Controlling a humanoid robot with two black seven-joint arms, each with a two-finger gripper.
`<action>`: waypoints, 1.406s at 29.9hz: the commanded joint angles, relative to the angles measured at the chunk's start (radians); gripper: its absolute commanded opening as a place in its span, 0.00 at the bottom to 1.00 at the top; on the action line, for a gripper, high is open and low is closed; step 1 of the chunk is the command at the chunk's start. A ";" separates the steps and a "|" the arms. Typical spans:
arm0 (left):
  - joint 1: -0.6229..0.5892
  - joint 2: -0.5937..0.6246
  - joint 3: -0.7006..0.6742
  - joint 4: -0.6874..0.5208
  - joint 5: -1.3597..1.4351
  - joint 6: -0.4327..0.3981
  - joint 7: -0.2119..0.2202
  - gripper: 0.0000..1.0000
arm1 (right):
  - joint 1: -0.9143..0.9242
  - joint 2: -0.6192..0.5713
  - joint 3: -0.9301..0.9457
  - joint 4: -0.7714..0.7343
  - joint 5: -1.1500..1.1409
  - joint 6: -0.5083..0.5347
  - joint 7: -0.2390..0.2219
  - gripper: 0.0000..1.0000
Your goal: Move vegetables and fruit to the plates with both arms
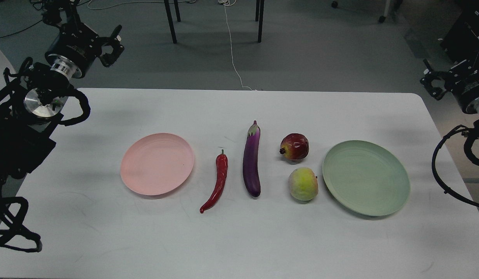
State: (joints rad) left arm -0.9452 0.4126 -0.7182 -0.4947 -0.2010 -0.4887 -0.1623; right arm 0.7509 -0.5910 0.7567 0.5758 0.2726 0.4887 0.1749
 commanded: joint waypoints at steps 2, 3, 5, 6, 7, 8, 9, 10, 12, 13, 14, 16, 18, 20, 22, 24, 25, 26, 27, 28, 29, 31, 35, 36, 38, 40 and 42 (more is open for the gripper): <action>0.003 -0.001 0.008 0.002 0.003 0.000 -0.008 0.99 | -0.007 0.002 -0.002 0.010 -0.001 0.000 0.000 0.99; 0.006 0.000 0.008 0.002 0.003 0.000 -0.013 0.99 | -0.008 0.002 -0.003 0.016 -0.004 0.000 -0.002 0.99; 0.006 0.005 0.006 0.010 0.003 0.000 -0.017 0.99 | -0.001 0.000 -0.029 0.029 -0.024 0.000 0.000 0.99; 0.003 0.005 0.003 0.021 0.003 0.000 -0.016 0.99 | 0.005 -0.003 -0.043 0.033 -0.033 0.000 0.000 0.99; -0.001 0.006 0.002 0.030 0.003 0.000 -0.016 0.99 | 0.016 -0.009 -0.051 0.036 -0.039 0.000 0.000 0.99; -0.009 0.008 0.002 0.044 0.003 0.000 -0.014 0.99 | 0.042 -0.019 -0.059 0.038 -0.050 0.000 0.000 0.99; -0.010 0.008 0.002 0.062 0.003 0.000 -0.010 0.99 | 0.073 -0.026 -0.071 0.038 -0.068 0.000 0.000 0.99; -0.012 0.005 0.006 0.085 0.005 0.000 -0.007 0.99 | 0.115 -0.036 -0.101 0.038 -0.102 0.000 0.000 0.99; -0.012 0.000 0.009 0.093 0.003 0.000 -0.013 0.99 | 0.209 -0.055 -0.196 0.039 -0.159 0.000 0.001 0.99; -0.012 -0.001 0.003 0.091 0.002 0.000 -0.016 0.99 | 0.264 -0.056 -0.262 0.042 -0.179 0.000 0.003 0.99; -0.012 -0.001 0.000 0.093 0.002 0.000 -0.017 0.99 | 0.312 -0.058 -0.322 0.047 -0.190 0.000 0.003 0.99; -0.012 -0.001 0.002 0.091 0.002 0.000 -0.016 0.99 | 0.414 -0.056 -0.448 0.058 -0.202 0.000 0.003 0.98; -0.015 0.005 0.008 0.091 0.008 0.000 -0.014 0.99 | 0.526 -0.047 -0.581 0.071 -0.228 0.000 0.003 0.98; -0.024 0.009 0.011 0.091 0.012 0.000 -0.013 0.99 | 0.619 -0.038 -0.689 0.094 -0.289 0.000 0.005 0.98; -0.030 0.014 0.014 0.091 0.012 0.000 -0.010 0.99 | 0.698 -0.021 -0.773 0.136 -0.370 0.000 0.006 0.98; -0.032 0.034 0.016 0.091 0.014 0.000 -0.008 0.99 | 0.761 -0.003 -0.833 0.170 -0.464 0.000 0.005 0.98; -0.030 0.044 0.016 0.091 0.014 0.000 -0.008 0.99 | 0.791 0.008 -0.868 0.186 -0.524 0.000 0.006 0.98; -0.030 0.049 0.016 0.091 0.014 0.000 -0.006 0.99 | 0.814 0.022 -0.896 0.197 -0.577 0.000 0.006 0.98; -0.030 0.049 0.016 0.091 0.014 0.000 -0.008 0.99 | 0.834 0.046 -0.930 0.209 -0.636 0.000 0.006 0.98; -0.030 0.051 0.016 0.091 0.014 0.000 -0.008 0.99 | 0.847 0.071 -0.959 0.219 -0.682 0.000 0.006 0.98; -0.030 0.052 0.016 0.091 0.014 0.000 -0.008 0.99 | 0.864 0.101 -0.991 0.229 -0.738 0.000 0.006 0.98; -0.030 0.054 0.017 0.091 0.014 0.000 -0.006 0.99 | 0.893 0.163 -1.055 0.236 -0.840 0.000 0.008 0.98; -0.030 0.060 0.017 0.091 0.014 0.000 -0.005 0.99 | 0.920 0.282 -1.171 0.234 -0.964 0.000 0.023 0.98; -0.032 0.067 0.017 0.091 0.014 0.000 -0.005 0.99 | 0.921 0.315 -1.203 0.234 -0.987 0.000 0.026 0.98; -0.032 0.078 0.017 0.091 0.014 0.000 -0.006 0.99 | 0.923 0.371 -1.258 0.234 -1.027 0.000 0.035 0.98; -0.032 0.081 0.017 0.091 0.014 0.000 -0.010 0.99 | 0.921 0.414 -1.310 0.233 -1.075 0.000 0.050 0.97; -0.032 0.083 0.017 0.091 0.014 0.000 -0.010 0.99 | 0.915 0.456 -1.375 0.225 -1.137 0.000 0.078 0.97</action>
State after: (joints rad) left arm -0.9769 0.4921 -0.7009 -0.4035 -0.1870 -0.4887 -0.1694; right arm 1.6726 -0.1917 -0.5379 0.8097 -0.7898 0.4886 0.2228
